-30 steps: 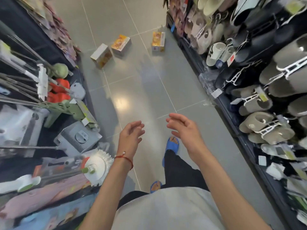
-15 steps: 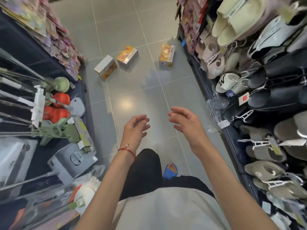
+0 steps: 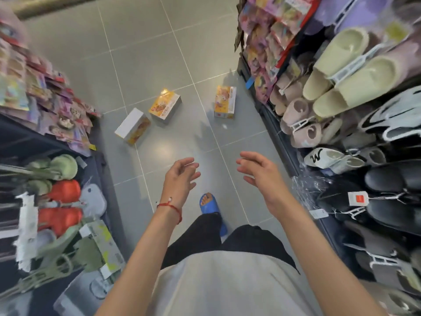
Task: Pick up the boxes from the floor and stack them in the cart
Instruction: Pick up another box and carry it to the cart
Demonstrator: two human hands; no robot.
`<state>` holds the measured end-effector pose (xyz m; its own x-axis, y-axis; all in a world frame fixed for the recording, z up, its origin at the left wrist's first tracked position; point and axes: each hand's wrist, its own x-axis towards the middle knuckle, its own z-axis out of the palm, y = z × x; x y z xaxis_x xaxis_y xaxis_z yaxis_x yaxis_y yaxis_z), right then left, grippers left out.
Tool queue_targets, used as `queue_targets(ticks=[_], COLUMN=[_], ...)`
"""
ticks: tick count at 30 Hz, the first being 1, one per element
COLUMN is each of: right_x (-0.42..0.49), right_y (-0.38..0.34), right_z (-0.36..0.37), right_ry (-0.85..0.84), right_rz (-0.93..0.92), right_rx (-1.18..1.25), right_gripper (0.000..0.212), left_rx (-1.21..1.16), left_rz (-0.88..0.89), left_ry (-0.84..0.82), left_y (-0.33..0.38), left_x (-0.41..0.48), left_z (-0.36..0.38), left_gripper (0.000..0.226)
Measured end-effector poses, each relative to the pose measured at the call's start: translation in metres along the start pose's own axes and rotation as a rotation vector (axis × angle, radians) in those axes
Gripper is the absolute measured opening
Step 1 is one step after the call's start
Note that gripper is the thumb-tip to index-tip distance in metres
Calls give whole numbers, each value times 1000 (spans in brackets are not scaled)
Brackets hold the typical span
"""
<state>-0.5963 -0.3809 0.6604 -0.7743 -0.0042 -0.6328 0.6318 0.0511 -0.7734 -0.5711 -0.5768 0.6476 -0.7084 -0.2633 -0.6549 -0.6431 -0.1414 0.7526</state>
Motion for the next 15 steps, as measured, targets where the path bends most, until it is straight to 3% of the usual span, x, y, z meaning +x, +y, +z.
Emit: queue_targets(ticks=[15], right_x=[223], right_y=[-135], right_z=[45], right_ry=[62], right_rz=[129], right_rx=[57], right_gripper=[21], left_rx=[157], left_rz=[-97], left_ry=[-48], left_y=[170], left_x=[246], left_z=[29], left_gripper=[20])
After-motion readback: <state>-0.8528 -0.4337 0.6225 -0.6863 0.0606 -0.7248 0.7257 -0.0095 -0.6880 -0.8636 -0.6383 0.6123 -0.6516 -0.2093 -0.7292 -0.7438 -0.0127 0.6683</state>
